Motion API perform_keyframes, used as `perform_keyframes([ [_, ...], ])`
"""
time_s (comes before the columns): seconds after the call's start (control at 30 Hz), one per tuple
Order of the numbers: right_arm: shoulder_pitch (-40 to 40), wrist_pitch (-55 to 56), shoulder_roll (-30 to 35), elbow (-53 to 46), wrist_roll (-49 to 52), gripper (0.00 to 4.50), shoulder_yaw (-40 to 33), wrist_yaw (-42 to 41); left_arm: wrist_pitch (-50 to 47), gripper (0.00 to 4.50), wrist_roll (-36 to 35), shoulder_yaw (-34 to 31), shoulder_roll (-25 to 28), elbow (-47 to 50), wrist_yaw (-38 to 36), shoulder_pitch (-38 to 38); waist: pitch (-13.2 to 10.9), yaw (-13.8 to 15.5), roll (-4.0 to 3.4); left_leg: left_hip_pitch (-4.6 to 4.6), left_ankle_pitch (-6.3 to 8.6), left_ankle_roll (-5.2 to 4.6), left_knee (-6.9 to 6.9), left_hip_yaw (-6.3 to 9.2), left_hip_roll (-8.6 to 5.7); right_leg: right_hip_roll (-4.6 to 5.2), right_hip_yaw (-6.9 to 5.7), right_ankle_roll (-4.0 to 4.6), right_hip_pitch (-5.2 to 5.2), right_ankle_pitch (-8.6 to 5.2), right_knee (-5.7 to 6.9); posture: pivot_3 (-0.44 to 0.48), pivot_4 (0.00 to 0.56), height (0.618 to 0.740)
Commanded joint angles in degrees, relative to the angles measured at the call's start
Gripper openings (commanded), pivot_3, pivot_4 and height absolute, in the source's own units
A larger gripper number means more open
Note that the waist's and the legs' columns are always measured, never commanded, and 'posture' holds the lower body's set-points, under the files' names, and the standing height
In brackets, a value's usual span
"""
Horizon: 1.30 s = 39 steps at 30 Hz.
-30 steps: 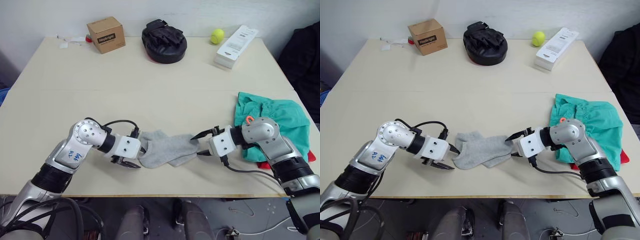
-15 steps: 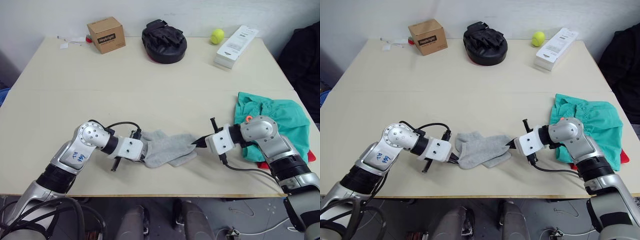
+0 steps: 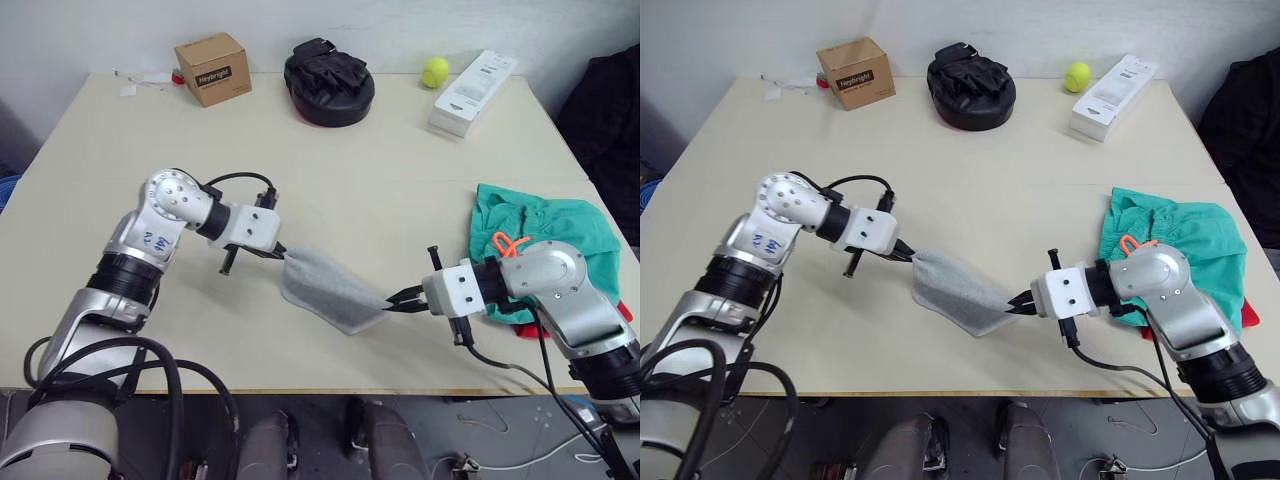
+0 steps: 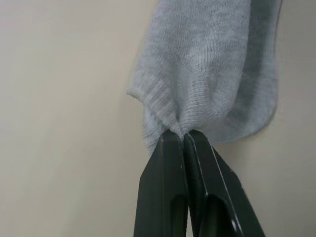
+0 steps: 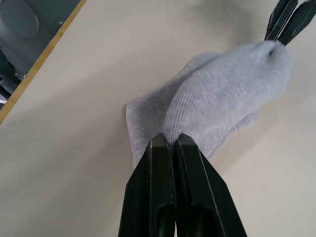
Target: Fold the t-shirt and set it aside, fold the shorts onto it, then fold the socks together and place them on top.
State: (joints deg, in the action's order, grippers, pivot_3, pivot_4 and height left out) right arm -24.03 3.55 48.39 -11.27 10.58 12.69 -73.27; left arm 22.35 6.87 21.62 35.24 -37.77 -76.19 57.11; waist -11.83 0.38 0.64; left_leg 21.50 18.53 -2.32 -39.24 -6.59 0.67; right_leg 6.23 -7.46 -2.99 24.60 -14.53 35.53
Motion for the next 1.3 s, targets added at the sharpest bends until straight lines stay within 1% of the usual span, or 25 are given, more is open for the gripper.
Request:
perform_keyframes([
  [0.03,2.2,-0.5,-0.9,-4.0,-4.8,0.0,0.1,5.0,6.6,0.02,2.8,1.0,-1.7,-7.0,1.4,2.8,0.0,0.0,0.01,0.01,0.0,0.0,0.0,0.0,0.0,0.0,-0.01,0.0,0.01,0.0,0.0,0.0,0.15,0.74],
  [0.13,4.8,2.3,-1.5,-4.4,-10.6,0.0,2.0,8.2,9.8,0.02,3.9,1.9,-2.7,-10.1,1.0,2.9,0.0,0.0,0.01,0.02,0.01,0.0,0.0,-0.02,0.0,-0.01,-0.01,0.0,0.01,0.0,0.0,0.0,0.15,0.74],
  [0.23,6.7,1.8,-2.2,-5.8,-12.0,0.0,2.7,9.8,10.8,0.02,3.8,1.9,-2.8,-10.7,-0.2,2.4,0.0,0.0,0.02,0.01,0.01,-0.01,0.0,-0.02,0.0,0.0,0.0,0.0,0.01,0.0,0.0,0.0,0.15,0.74],
  [0.3,7.3,1.3,-2.4,-6.7,-12.1,0.0,2.7,10.1,9.9,0.02,3.0,1.5,-2.6,-10.0,-1.5,2.0,0.0,0.0,0.02,0.01,0.01,-0.01,0.0,-0.02,0.0,0.0,0.01,0.0,0.0,0.0,0.0,0.0,0.15,0.74],
  [0.37,7.2,3.5,-2.3,-6.5,-13.1,0.0,2.9,10.4,8.7,0.02,1.9,1.0,-2.1,-8.7,-3.4,1.6,0.0,-0.1,0.03,0.0,0.01,-0.01,0.0,-0.01,0.0,-0.01,0.0,-0.01,-0.01,0.0,0.0,0.0,0.15,0.74],
  [0.47,5.2,7.4,-2.1,-5.0,-15.6,0.0,2.5,11.7,6.4,0.02,0.5,0.0,-1.6,-7.5,-5.3,1.7,0.0,-0.3,0.03,0.0,0.01,-0.01,0.0,-0.01,0.0,-0.03,-0.01,-0.01,0.0,0.0,0.0,0.0,0.15,0.74],
  [0.57,3.7,8.7,-1.5,-4.2,-15.6,0.0,1.4,11.6,5.6,0.02,0.7,-0.6,-1.3,-7.5,-5.2,2.2,0.0,-0.4,0.03,0.0,0.01,-0.02,0.0,-0.01,0.01,-0.06,0.0,-0.01,0.0,0.0,0.01,0.0,0.15,0.74],
  [0.63,3.4,10.2,-0.5,-3.4,-15.7,0.0,1.4,10.9,4.3,0.02,0.2,-0.5,-0.7,-6.7,-7.0,1.7,0.0,-0.4,0.04,0.01,0.01,-0.01,0.0,0.0,0.02,-0.06,0.0,-0.01,0.0,0.0,0.0,0.0,0.15,0.74],
  [0.73,4.6,10.9,-0.6,-2.9,-15.6,0.0,2.4,10.6,2.8,0.02,-0.2,0.2,0.6,-4.2,-10.2,0.1,0.0,-0.4,0.04,0.01,0.01,-0.02,0.0,0.0,0.02,-0.07,0.0,-0.01,-0.01,0.0,-0.02,0.0,0.15,0.74],
  [0.9,6.7,10.9,-1.8,-2.6,-16.3,0.0,4.1,10.8,0.6,0.02,-0.6,0.0,0.9,-1.9,-11.0,-0.9,0.0,-0.2,0.04,0.01,0.01,-0.03,-0.02,-0.01,0.02,-0.07,0.01,-0.01,-0.02,0.0,0.0,0.0,0.15,0.74],
  [1.03,7.6,10.3,-1.9,-1.9,-16.3,0.0,4.0,11.2,-2.7,0.02,-1.4,-0.5,0.7,-0.8,-11.3,-0.7,0.0,-0.3,0.04,0.01,0.02,-0.03,-0.03,-0.01,0.02,-0.07,0.02,-0.01,-0.02,0.0,0.0,0.0,0.15,0.74],
  [1.13,8.0,8.9,-2.4,-1.7,-15.5,0.6,3.5,11.9,-9.0,0.64,-4.2,-1.2,1.1,2.2,-14.2,-1.6,0.0,-0.3,0.04,0.01,0.01,-0.03,-0.03,0.0,0.02,-0.07,0.01,-0.01,-0.02,0.0,0.01,0.0,0.15,0.74],
  [1.23,8.4,7.8,-1.7,-3.0,-13.1,1.61,2.7,10.8,-15.2,1.6,-7.9,-0.5,3.4,7.7,-16.3,-2.8,0.0,-0.4,0.06,0.01,0.01,-0.03,-0.03,0.0,0.02,-0.07,0.03,-0.01,-0.02,0.0,0.02,0.0,0.15,0.74],
  [1.3,9.0,4.8,-0.8,-5.0,-9.1,2.31,0.8,9.6,-19.9,2.24,-10.9,0.2,6.0,11.5,-16.3,-3.2,0.0,-0.4,0.06,0.01,0.01,-0.03,-0.02,0.01,0.04,-0.07,0.03,-0.01,-0.01,0.0,0.02,0.0,0.15,0.74],
])
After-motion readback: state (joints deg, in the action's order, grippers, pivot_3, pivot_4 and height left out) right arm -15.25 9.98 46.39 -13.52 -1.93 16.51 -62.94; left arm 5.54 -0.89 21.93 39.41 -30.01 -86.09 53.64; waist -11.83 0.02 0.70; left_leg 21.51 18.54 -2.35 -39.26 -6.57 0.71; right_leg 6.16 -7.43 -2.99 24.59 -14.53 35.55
